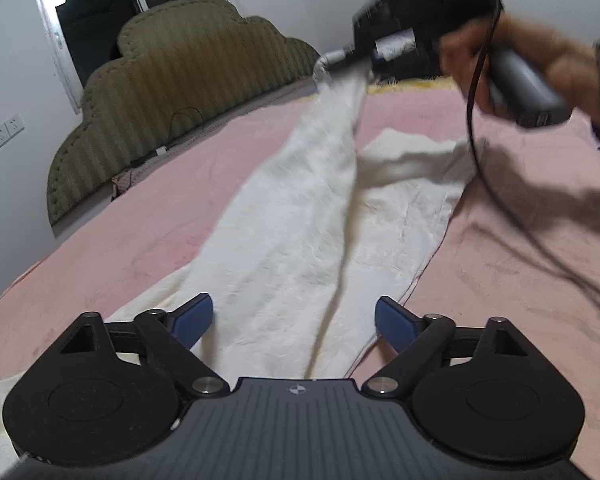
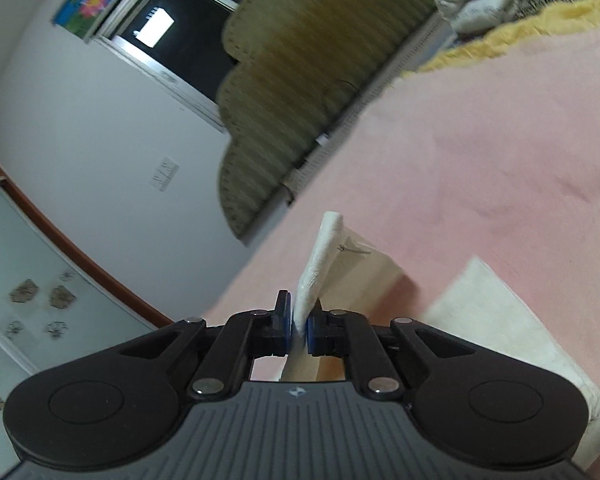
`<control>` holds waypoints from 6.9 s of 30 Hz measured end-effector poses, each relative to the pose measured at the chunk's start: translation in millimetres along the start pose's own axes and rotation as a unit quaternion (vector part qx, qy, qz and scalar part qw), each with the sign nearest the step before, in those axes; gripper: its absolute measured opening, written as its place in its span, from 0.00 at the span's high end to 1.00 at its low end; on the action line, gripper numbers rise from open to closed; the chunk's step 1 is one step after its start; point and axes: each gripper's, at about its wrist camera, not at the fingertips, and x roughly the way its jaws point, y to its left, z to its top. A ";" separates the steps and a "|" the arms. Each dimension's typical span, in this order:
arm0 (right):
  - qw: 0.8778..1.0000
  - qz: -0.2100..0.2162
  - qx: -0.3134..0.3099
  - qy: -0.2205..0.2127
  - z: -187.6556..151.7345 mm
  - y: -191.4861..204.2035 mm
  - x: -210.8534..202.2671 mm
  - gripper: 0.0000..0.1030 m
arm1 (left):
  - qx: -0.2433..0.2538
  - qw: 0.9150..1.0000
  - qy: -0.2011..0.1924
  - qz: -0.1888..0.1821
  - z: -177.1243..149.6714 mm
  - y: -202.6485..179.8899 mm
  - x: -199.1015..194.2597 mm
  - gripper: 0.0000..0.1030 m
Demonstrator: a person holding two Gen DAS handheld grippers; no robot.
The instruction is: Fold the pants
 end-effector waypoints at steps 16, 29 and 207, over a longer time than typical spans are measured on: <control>0.994 0.054 -0.075 -0.051 34.0 60.2 0.4 0.92 | -0.167 0.982 -0.072 0.046 28.7 71.5 -12.3 0.92; 0.994 -0.084 0.064 0.010 -31.8 -68.2 -68.0 0.92 | -0.142 0.985 0.009 -0.097 -12.9 29.1 10.0 0.93; 0.891 -0.184 -0.387 0.153 -138.3 33.7 8.4 0.00 | -0.286 0.949 0.062 0.119 -50.2 72.9 24.3 0.00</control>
